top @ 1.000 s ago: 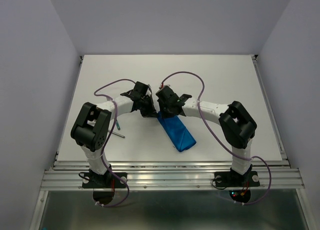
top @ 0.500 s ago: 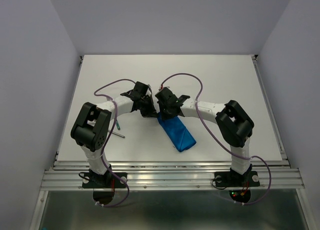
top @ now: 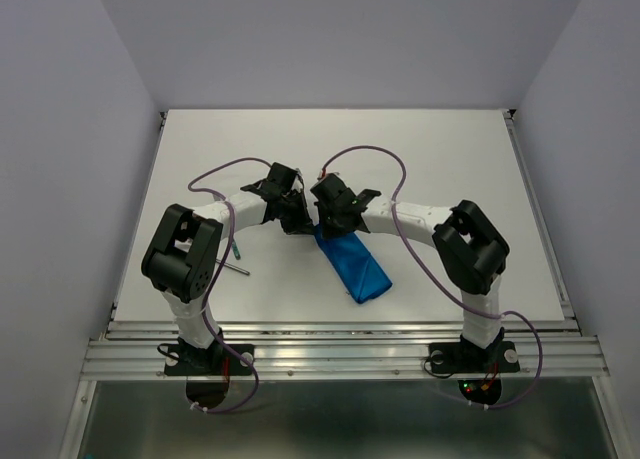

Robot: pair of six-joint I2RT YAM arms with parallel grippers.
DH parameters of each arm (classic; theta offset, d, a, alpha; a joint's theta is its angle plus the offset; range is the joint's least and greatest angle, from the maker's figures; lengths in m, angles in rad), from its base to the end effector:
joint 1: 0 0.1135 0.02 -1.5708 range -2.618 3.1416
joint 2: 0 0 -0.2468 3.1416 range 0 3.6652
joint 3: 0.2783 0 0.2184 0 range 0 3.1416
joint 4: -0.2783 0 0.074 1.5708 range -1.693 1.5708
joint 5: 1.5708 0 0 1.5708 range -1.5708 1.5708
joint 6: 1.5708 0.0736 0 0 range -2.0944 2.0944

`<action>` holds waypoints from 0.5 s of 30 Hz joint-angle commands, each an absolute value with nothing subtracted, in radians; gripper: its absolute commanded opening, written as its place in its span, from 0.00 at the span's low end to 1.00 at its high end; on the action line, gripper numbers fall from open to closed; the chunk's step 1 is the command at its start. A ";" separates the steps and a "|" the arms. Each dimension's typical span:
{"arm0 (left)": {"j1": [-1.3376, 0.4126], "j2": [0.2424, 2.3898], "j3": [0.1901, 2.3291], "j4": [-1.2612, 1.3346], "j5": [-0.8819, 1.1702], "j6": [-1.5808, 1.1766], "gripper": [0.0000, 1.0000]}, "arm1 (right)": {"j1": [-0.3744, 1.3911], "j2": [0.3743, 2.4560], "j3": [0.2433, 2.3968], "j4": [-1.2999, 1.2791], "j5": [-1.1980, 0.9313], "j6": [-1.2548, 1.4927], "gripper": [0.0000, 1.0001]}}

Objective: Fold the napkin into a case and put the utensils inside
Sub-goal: Grasp the top corner of the smaller rectangle folded napkin from the folded napkin.

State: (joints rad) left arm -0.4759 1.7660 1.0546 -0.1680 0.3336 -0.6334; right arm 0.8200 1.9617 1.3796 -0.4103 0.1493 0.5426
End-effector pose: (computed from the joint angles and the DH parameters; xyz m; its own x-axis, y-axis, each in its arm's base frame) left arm 0.3068 -0.1853 0.1534 -0.9180 -0.1560 -0.3646 0.0932 0.8088 -0.5807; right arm 0.2827 0.2869 0.1534 -0.8339 -0.1452 -0.5325 -0.2767 0.9448 0.1756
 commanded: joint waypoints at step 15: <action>-0.476 1.775 1.035 -0.153 0.344 -0.626 0.00 | 0.838 1.898 1.397 -0.365 0.100 0.540 0.01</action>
